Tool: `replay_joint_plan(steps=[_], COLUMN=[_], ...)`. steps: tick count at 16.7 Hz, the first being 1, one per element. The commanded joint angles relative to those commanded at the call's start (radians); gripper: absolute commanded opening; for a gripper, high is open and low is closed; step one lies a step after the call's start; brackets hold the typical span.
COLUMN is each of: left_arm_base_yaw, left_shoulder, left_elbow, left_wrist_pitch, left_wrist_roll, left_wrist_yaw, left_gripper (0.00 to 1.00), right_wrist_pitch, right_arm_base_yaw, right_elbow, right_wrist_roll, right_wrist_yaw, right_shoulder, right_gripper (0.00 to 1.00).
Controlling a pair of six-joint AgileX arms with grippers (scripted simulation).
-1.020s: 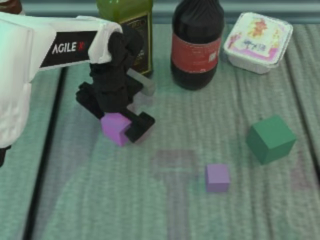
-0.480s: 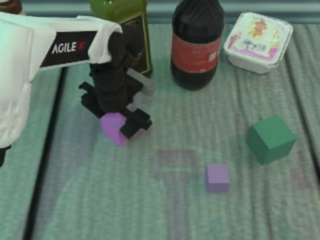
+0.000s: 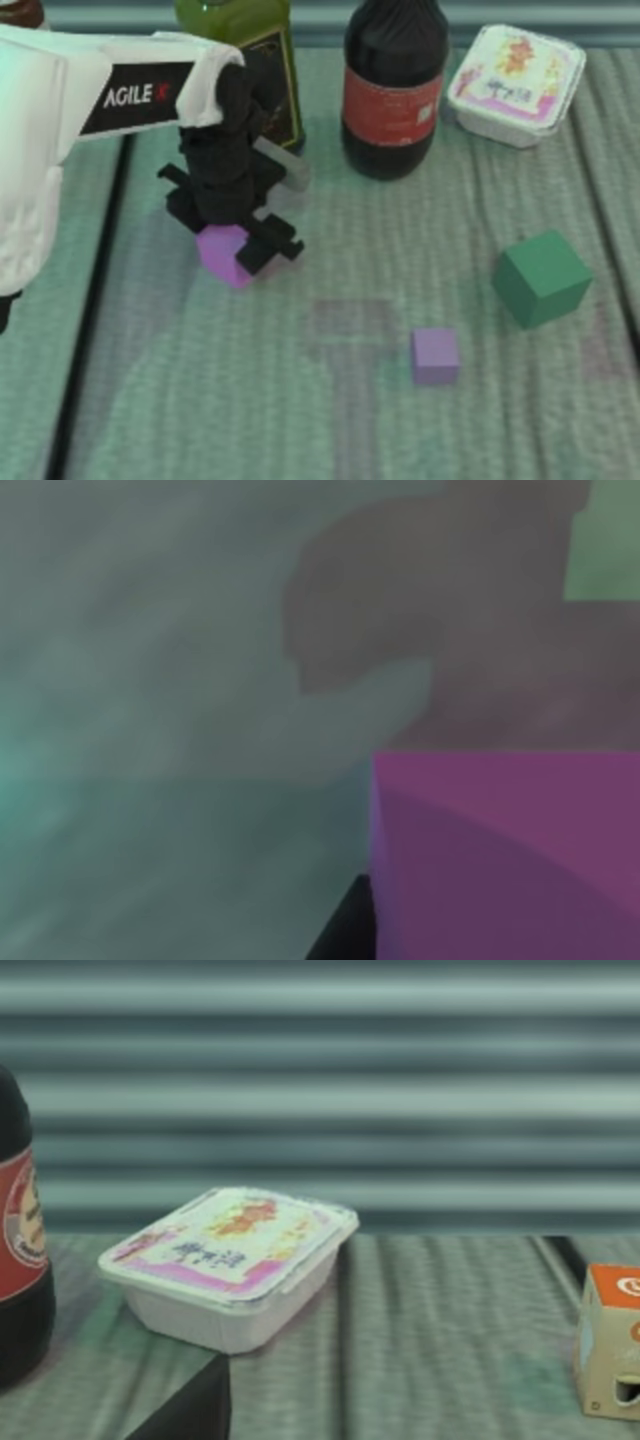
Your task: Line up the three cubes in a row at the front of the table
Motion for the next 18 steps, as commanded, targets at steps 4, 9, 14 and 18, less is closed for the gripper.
replay_joint_plan(steps=[4,9,14,18], left_arm_base_yaw=[0.0,0.001,0.014,0.017], left_shoulder=[0.0,-0.032,-0.089,-0.1], left_elbow=[0.0,0.036,0.141,0.155], left_wrist_pitch=[0.0,-0.048,-0.215,-0.237], left_wrist_roll=[0.0,-0.001,-0.003,-0.004], left_wrist_yaw=[0.0,0.005,0.004,0.004], left_gripper=[0.0,0.0,0.0,0.0], right_wrist_pitch=[0.0,0.0,0.0,0.0], right_arm_base_yaw=[0.0,0.0,0.0,0.0], right_elbow=[0.0,0.0,0.0,0.0], right_wrist_roll=[0.0,0.0,0.0,0.0], right_wrist_yaw=[0.0,0.0,0.0,0.0], right_shoulder=[0.0,0.0,0.0,0.0], right_gripper=[1.0,1.0,1.0,1.0])
